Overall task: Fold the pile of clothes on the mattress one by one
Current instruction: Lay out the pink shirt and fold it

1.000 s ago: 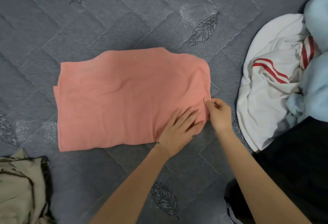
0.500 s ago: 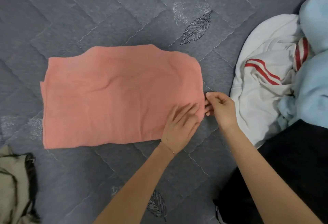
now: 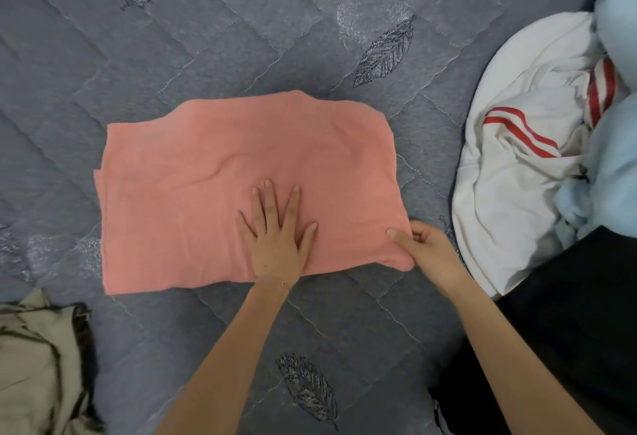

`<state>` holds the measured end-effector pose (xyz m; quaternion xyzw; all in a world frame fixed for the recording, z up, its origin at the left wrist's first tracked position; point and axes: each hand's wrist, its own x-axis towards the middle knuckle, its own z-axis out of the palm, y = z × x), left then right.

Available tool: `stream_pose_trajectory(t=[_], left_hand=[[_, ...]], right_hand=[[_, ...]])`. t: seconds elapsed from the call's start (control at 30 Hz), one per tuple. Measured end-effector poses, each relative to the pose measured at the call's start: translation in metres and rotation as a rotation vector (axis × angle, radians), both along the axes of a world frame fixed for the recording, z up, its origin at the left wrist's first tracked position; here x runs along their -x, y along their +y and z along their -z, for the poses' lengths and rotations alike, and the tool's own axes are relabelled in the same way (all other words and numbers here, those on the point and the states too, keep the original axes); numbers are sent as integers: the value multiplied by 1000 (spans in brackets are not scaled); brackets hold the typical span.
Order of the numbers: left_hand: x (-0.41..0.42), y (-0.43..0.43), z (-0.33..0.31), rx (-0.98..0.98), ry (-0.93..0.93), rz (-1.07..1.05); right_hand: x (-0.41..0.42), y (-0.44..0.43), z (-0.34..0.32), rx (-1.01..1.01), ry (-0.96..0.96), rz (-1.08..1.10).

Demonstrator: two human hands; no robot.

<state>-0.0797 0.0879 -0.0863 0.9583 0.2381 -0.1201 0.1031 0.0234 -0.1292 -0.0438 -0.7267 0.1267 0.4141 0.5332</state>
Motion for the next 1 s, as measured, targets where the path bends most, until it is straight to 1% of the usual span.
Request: stream_pose_trajectory(t=[0.13, 0.2, 0.27, 0.37, 0.43, 0.5, 0.57, 0.63, 0.7, 0.77, 0.8, 0.83, 0.87, 0.93, 1.0], left_hand=[[-2, -2, -4, 36, 12, -3], [1, -6, -8, 45, -1, 27], [9, -12, -9, 53, -35, 100], [19, -29, -5, 120, -136, 284], [19, -44, -2, 121, -194, 438], [13, -58, -1, 89, -165, 524], [3, -65, -6, 95, -160, 494], [-6, -66, -9, 141, -312, 403], [-8, -60, -12, 221, -483, 333], [-5, -50, -20, 347, -556, 279], [-2, -44, -26, 430, -574, 238], [3, -37, -31, 506, -591, 190], [9, -30, -37, 553, -613, 145], [23, -13, -46, 586, -677, 78], [41, 6, -53, 615, -719, -23]], right_hand=[[-7, 3, -1, 185, -180, -68], [-13, 15, -1, 285, -271, -77], [-23, 31, -2, 281, -342, -2], [-44, 57, 0, 226, -400, 59], [-58, 75, 2, 179, -408, 53], [-69, 91, 4, 164, -381, 17], [-75, 105, 5, 139, -339, 4], [-79, 114, 5, 129, -292, 41], [-83, 118, 5, 132, -190, 93], [-85, 123, -1, 109, -45, 99], [-85, 126, -6, 91, -11, 76], [-84, 130, -11, 91, -31, 50], [-82, 135, -15, 102, -92, 35], [-77, 150, -28, 100, -244, 31], [-68, 172, -44, 58, -337, 13]])
